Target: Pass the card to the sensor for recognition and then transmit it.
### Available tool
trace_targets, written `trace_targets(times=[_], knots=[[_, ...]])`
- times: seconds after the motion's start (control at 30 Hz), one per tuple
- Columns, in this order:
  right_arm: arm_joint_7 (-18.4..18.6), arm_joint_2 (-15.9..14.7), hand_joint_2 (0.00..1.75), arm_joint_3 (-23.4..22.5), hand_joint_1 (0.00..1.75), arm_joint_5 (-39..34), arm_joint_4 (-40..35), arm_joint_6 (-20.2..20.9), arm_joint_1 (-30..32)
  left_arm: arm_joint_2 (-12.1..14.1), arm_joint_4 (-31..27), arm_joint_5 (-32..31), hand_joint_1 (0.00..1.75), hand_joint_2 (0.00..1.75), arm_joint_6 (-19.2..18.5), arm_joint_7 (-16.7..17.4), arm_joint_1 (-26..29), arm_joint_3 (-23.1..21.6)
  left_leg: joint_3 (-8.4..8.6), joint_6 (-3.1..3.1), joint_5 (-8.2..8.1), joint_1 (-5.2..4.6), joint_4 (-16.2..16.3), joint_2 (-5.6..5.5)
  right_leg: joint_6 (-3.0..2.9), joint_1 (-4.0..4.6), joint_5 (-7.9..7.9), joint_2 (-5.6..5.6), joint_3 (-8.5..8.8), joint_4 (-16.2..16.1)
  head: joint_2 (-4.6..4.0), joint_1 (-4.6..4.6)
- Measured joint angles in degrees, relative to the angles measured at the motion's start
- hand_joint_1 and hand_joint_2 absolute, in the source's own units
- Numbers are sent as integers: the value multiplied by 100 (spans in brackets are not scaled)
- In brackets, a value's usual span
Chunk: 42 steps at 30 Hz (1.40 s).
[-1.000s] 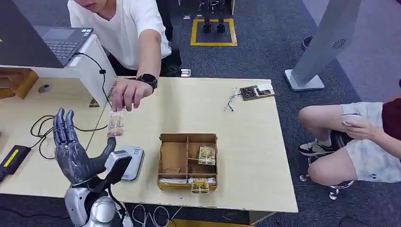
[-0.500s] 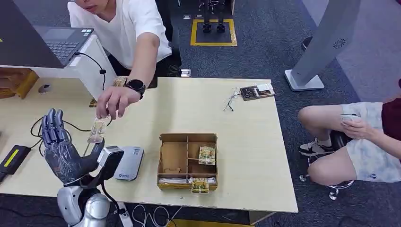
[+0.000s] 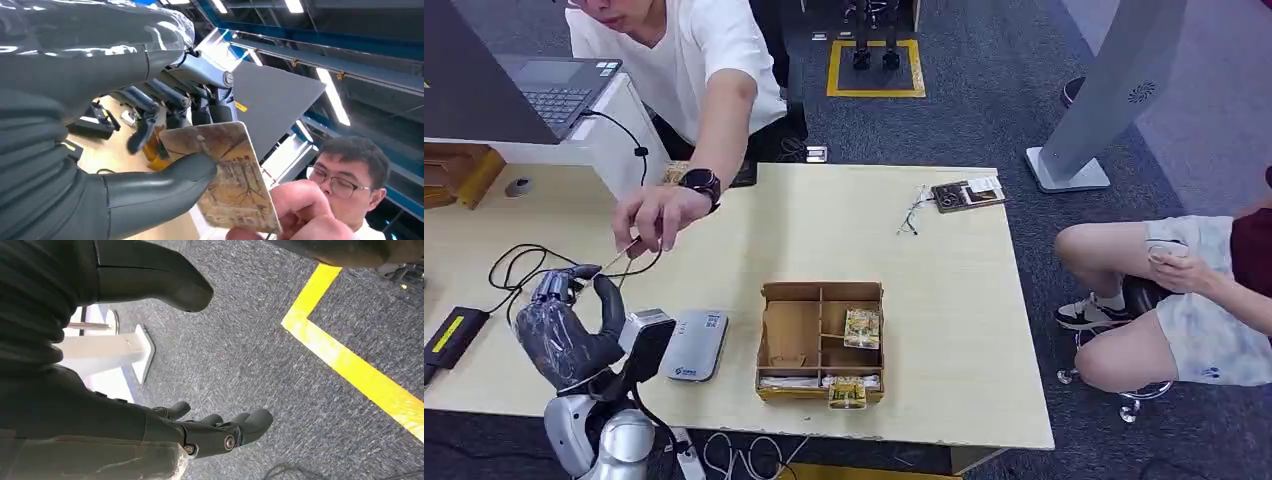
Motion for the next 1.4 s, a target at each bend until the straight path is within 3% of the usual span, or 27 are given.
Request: trace_targets(times=[0.27, 0.5, 0.87, 1.07, 1.23, 1.4], knots=[[0, 0, 175, 59, 0, 109, 17, -2, -4, 0, 0, 183, 175, 175, 0, -46, 1, 0, 0, 0, 0, 0, 0, 0, 0, 0, 0, 0, 0, 0, 0, 0], [37, 2, 175, 105, 0, 111, 17, -87, -5, -6, 9, 915, 175, 175, -2, -81, 2, -2, 0, 0, 0, 0, 0, 0, 0, 0, 0, 0, 0, 0, 0, 0], [37, 4, 175, 105, 0, 103, 20, -278, -3, -11, 4, 2936, 175, 175, -2, -330, 37, -225, -2, 0, 0, 0, 0, -1, 0, 0, 0, -2, 1, 0, 0, 0], [-22, 4, 175, 105, 0, 92, 20, -341, -2, -11, -234, 2398, 175, 175, -2, -492, 172, -240, -3, 1, -1, 0, 0, -1, 0, 0, -1, -2, 1, 0, 0, 0], [-35, 4, 175, 87, 0, 127, 20, -376, -2, -11, -284, 2023, 175, 175, -2, -255, 380, -361, -3, 1, -1, 0, 0, -1, 1, 0, -1, -3, 0, -1, 0, 0], [-66, 4, 175, -59, 0, 195, 17, -404, 3, 15, -284, 1794, 175, 175, -2, 232, 656, -680, -3, 1, -1, 0, 0, 0, 1, 0, -1, -2, 0, -1, 0, 0]])
